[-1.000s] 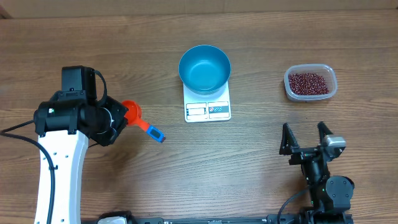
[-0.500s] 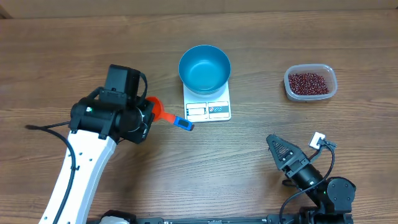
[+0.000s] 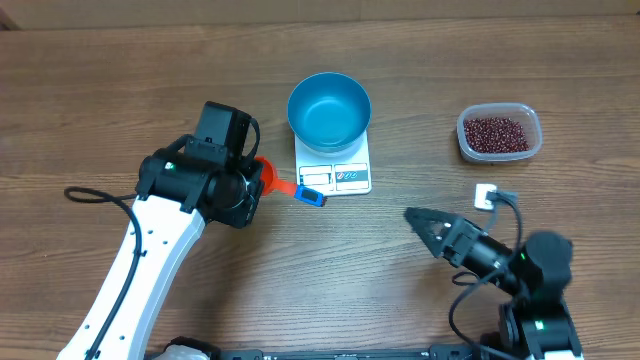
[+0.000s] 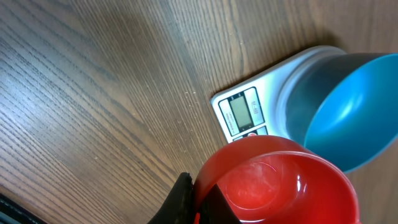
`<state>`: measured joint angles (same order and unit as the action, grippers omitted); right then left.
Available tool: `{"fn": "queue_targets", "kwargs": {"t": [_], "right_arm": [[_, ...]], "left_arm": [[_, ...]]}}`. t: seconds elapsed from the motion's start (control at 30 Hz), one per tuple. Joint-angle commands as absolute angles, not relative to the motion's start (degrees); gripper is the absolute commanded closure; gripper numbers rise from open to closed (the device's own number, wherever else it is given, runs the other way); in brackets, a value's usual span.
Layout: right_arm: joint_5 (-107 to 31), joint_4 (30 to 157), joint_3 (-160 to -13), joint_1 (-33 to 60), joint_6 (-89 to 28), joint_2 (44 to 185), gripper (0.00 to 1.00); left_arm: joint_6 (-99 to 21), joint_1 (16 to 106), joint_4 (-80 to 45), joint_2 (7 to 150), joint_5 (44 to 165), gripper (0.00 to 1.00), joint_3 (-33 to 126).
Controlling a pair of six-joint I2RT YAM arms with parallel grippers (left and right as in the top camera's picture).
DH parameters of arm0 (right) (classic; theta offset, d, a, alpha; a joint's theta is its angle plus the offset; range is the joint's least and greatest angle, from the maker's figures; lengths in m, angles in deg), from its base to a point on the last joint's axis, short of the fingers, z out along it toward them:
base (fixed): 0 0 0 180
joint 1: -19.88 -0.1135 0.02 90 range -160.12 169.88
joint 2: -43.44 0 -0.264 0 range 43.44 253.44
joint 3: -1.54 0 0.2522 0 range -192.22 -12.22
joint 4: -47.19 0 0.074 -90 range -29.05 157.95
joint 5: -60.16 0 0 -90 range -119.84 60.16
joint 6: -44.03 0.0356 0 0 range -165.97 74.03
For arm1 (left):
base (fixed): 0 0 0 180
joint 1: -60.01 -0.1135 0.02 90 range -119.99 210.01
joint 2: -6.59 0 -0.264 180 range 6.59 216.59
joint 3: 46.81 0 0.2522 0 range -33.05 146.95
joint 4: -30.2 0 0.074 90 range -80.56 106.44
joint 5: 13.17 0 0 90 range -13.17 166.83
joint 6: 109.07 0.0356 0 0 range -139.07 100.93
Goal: Scoop item into bowl and weigh 150g on scale
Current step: 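Lift the red scoop with the left gripper toward the center, then move the right gripper to the scoop's blue handle and grasp it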
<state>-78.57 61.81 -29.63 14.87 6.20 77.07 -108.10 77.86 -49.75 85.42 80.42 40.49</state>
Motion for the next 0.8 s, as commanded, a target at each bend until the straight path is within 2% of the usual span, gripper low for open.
{"fn": "queue_targets", "kwargs": {"t": [0.0,0.07,0.17,0.37,0.63,0.77], "right_arm": [[-80.5,59.3,-34.3,7.9,1.7,84.3,0.04],[-77.2,56.0,-35.2,3.2,1.7,87.8,0.04],[-69.0,49.2,-35.5,-5.8,2.0,93.1,0.13],[-58.6,43.4,-35.5,-15.1,3.7,98.4,0.17],[-54.2,39.6,-35.5,-18.0,14.3,101.4,0.38],[-52.6,39.6,-35.5,-18.0,17.1,101.5,0.45]], "left_arm": [[-109.6,78.6,-49.5,87.6,79.8,0.96,40.9],[-109.5,79.1,-49.5,88.7,80.2,0.96,40.9],[-109.5,80.3,-49.5,90.5,80.8,0.96,40.9],[-109.5,83.5,-49.5,93.2,80.9,0.96,40.9],[-109.5,87.9,-46.6,93.7,80.7,0.96,40.9],[-109.5,89.9,-45.8,93.7,80.7,0.96,40.9]]}}
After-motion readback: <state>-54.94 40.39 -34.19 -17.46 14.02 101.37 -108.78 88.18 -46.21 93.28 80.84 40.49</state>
